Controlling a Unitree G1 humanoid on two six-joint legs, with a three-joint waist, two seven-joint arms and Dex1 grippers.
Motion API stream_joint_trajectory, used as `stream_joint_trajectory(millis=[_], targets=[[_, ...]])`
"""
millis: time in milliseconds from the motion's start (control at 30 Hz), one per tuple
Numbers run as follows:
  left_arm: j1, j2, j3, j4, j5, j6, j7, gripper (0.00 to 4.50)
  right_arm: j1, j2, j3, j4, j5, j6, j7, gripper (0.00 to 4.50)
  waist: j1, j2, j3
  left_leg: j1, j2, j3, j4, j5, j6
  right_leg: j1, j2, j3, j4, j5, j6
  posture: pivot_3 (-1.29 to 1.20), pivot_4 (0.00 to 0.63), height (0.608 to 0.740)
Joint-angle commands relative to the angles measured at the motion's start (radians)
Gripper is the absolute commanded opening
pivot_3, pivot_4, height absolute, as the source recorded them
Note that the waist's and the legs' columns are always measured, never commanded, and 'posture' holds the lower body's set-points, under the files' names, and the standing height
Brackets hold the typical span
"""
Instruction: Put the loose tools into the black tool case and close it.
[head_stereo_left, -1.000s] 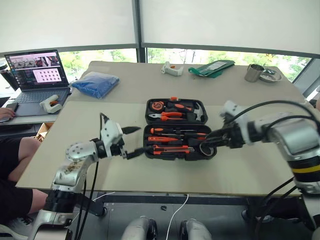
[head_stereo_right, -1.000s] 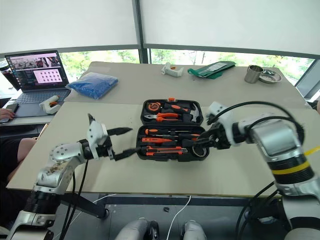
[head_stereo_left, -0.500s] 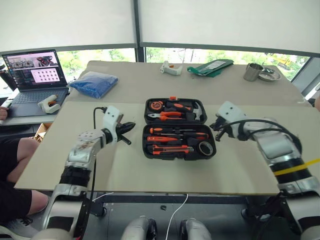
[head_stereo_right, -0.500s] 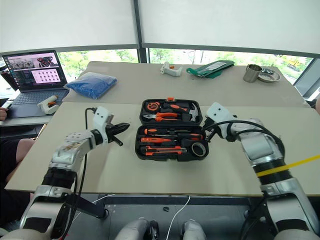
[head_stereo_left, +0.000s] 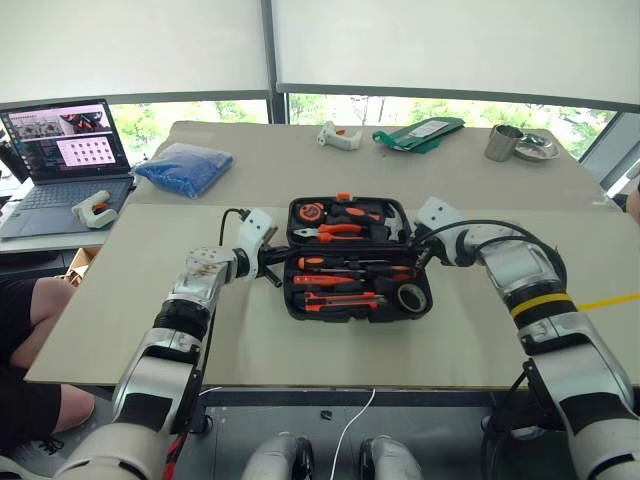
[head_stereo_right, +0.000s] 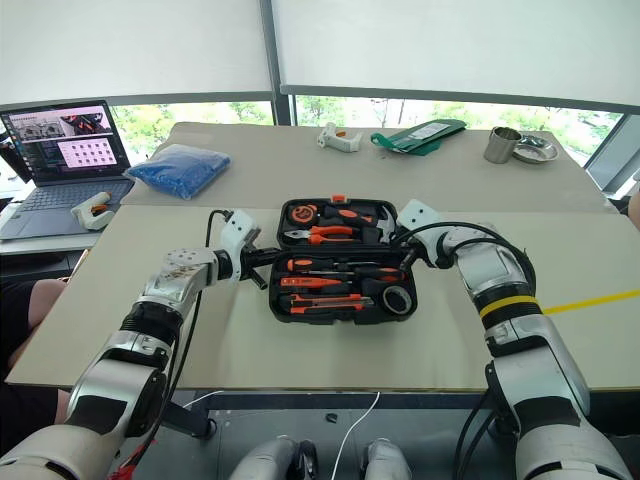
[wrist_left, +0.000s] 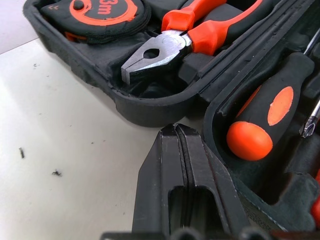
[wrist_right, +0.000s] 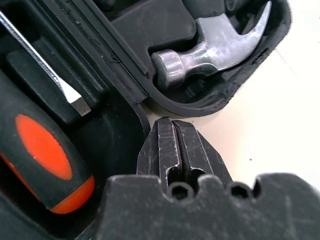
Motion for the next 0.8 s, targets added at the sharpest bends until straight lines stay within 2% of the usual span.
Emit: stream_joint_trajectory(millis=[33,167,367,567,600,633,700,800], targets=[[0.005,-0.022,-0.032,-0.079,-0.014,-0.018,-0.102,0.06,0.046,-0.024,0.004,-0.118,0.034,0.055,0.127,0.00,0.001,0.000,0.000,0.000,0.000,0.000,0.000,0.000,0.000,0.000,0.000,0.000,0.000,0.000,0.000,0.00,0.150,0.740],[0.073,0.031,-0.103,-0.213,0.044,0.014,-0.148,0.06,0.138,-0.082,-0.016,-0.295,0.049,0.143,0.183,0.00,0.002,0.000,0.000,0.000,0.000,-0.001,0.000,0.000,0.000,0.000,-0.002,0.000,0.000,0.000,0.000,0.00,0.150,0.740],[0.189,0.084,-0.091,-0.470,-0.003,0.175,-0.158,0.06,0.295,-0.152,-0.087,-0.552,0.105,0.310,0.191,0.00,0.002,0.000,0.000,0.000,0.001,-0.003,0.000,0.000,0.000,0.000,-0.003,0.002,-0.001,-0.001,-0.001,0.00,0.150,0.740],[0.242,0.147,-0.047,-0.556,-0.031,0.267,-0.159,0.06,0.383,-0.203,-0.176,-0.658,0.141,0.334,0.152,0.00,0.004,0.000,0.000,0.000,0.001,-0.005,0.000,0.000,0.000,0.000,-0.003,0.002,0.000,-0.001,-0.001,0.00,0.150,0.740],[0.243,0.160,-0.037,-0.563,-0.043,0.297,-0.162,0.06,0.386,-0.207,-0.198,-0.671,0.154,0.356,0.142,0.00,0.004,0.000,0.000,0.000,0.002,-0.005,0.000,0.000,0.000,0.000,-0.003,0.002,0.000,-0.001,-0.001,0.00,0.150,0.740],[0.234,0.182,-0.024,-0.556,-0.042,0.334,-0.151,0.06,0.372,-0.212,-0.243,-0.694,0.187,0.484,0.128,0.00,0.004,0.000,0.000,0.000,0.002,-0.004,0.000,0.000,0.000,-0.001,-0.003,0.002,0.000,-0.001,-0.001,0.00,0.150,0.740],[0.209,0.217,0.011,-0.544,-0.054,0.419,-0.125,0.58,0.362,-0.234,-0.304,-0.735,0.248,0.637,0.132,0.60,0.004,0.000,0.000,0.000,0.002,-0.004,0.001,0.000,-0.001,-0.001,-0.003,0.002,0.000,-0.001,-0.001,0.00,0.150,0.740],[0.138,0.223,0.084,-0.531,-0.164,0.671,-0.124,1.56,0.357,-0.260,-0.341,-0.782,0.326,0.784,0.135,1.53,0.010,0.000,0.000,0.000,0.003,-0.005,0.002,0.000,-0.001,-0.001,-0.003,0.002,0.001,-0.001,-0.001,0.00,0.150,0.740]])
